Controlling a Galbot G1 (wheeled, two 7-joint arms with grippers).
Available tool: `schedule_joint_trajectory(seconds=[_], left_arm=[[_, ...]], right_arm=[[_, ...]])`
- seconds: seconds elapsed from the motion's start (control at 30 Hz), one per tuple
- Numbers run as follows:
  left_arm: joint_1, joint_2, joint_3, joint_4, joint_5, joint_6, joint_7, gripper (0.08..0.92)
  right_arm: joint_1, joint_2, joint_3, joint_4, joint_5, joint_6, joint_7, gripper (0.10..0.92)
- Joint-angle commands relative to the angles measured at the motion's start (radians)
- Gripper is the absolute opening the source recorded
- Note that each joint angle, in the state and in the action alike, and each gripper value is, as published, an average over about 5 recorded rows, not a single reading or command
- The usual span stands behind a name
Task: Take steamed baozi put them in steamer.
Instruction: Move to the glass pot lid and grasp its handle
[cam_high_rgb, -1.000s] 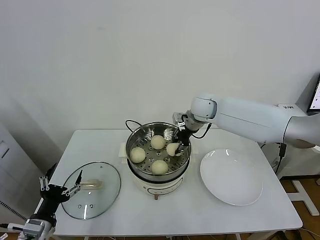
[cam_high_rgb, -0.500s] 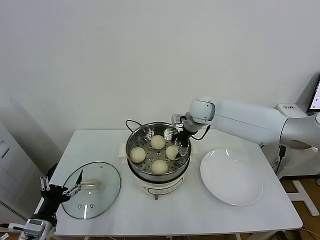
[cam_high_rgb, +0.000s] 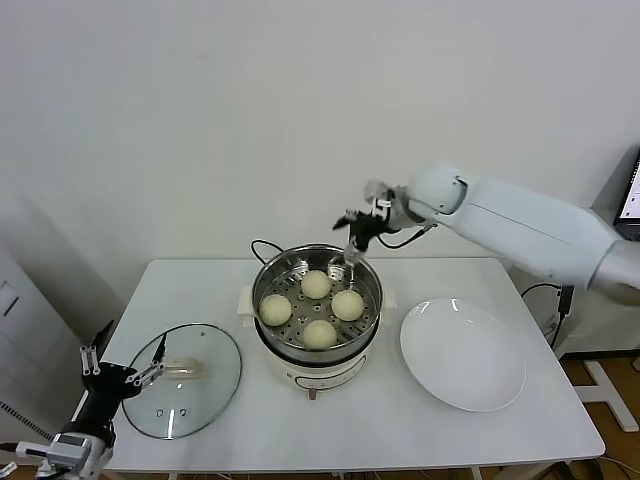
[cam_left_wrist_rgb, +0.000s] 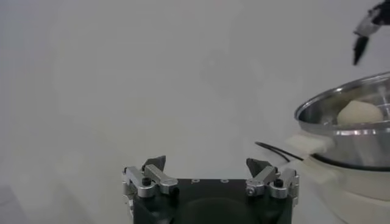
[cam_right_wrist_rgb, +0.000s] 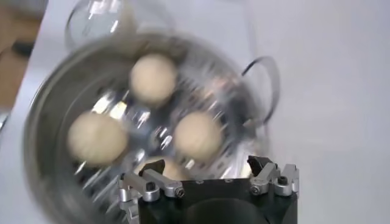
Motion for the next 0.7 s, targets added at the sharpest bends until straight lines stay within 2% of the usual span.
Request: schedule_joint_trajectory(seconds=[0.03, 0.13, 0.3, 0.4, 0.53, 0.7], left_arm=[[-0.011, 0.003, 0.017, -0.004, 0.003, 0.001, -0.027, 0.823], [-0.009, 0.006, 0.024, -0.007, 0.006, 0.000, -0.034, 0.823], [-0.007, 0.009, 0.031, -0.013, 0.011, 0.001, -0.040, 0.823], [-0.005, 0.010, 0.035, -0.013, 0.013, 0.001, -0.042, 0.823], [-0.002, 0.018, 0.038, -0.011, 0.022, 0.001, -0.043, 0.823], [0.001, 0.020, 0.038, -0.005, 0.047, -0.004, -0.044, 0.823]], right_arm=[[-0.634, -0.166, 0.750, 0.063, 0.179, 0.284, 0.788, 0.823], [-0.881, -0.185, 0.982, 0.099, 0.146, 0.328, 0.838, 0.823], [-1.310, -0.134, 1.367, 0.219, 0.088, 0.347, 0.813, 0.823], [-1.559, -0.066, 1.561, 0.327, 0.038, 0.354, 0.744, 0.823], [-1.834, 0.053, 1.740, 0.476, -0.103, 0.369, 0.618, 0.823], [-2.072, 0.264, 1.874, 0.650, -0.206, 0.354, 0.496, 0.823]])
